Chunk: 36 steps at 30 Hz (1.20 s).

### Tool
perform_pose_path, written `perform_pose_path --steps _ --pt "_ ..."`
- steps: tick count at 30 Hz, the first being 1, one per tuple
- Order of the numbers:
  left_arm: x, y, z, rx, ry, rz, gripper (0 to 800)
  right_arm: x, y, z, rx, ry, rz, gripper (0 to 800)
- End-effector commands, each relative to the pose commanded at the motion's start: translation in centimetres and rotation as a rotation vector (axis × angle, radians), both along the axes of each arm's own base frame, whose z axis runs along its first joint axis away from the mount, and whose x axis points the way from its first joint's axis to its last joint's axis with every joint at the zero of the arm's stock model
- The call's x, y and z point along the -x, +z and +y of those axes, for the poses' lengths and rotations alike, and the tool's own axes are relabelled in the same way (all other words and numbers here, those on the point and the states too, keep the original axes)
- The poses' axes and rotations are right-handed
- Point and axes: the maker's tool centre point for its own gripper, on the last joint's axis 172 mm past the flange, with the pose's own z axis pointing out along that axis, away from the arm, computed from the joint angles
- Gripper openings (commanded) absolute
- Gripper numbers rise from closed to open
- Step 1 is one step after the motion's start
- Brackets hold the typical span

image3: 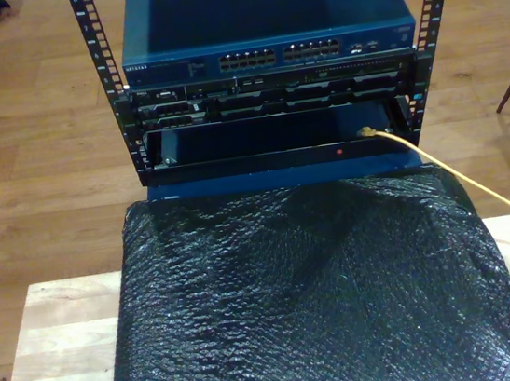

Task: Grab the cable and plug it in

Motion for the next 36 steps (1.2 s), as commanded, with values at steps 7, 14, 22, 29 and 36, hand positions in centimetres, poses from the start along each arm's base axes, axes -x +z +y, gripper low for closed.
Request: perform_pose_path --steps 7,14,22,29,36 --pt "0.0 0.0 0.0 0.0 0.0 0.0 800 2.5 -3.8 3.1 -0.078 -0.035 -0.006 798" --pt "0.0 0.0 0.0 0.0 0.0 0.0 800 2.9 -7.1 4.2 -0.099 -0.049 0.0 798" --pt "0.0 0.0 0.0 0.0 0.0 0.0 800 3.3 -9.2 6.0 -0.163 -0.068 0.006 799" --pt "0.0 0.0 0.0 0.0 0.0 0.0 800 3.3 -9.2 5.7 -0.149 -0.068 0.006 799" --pt "0.0 0.0 0.0 0.0 0.0 0.0 800 3.3 -9.2 5.7 -0.149 -0.068 0.006 799"
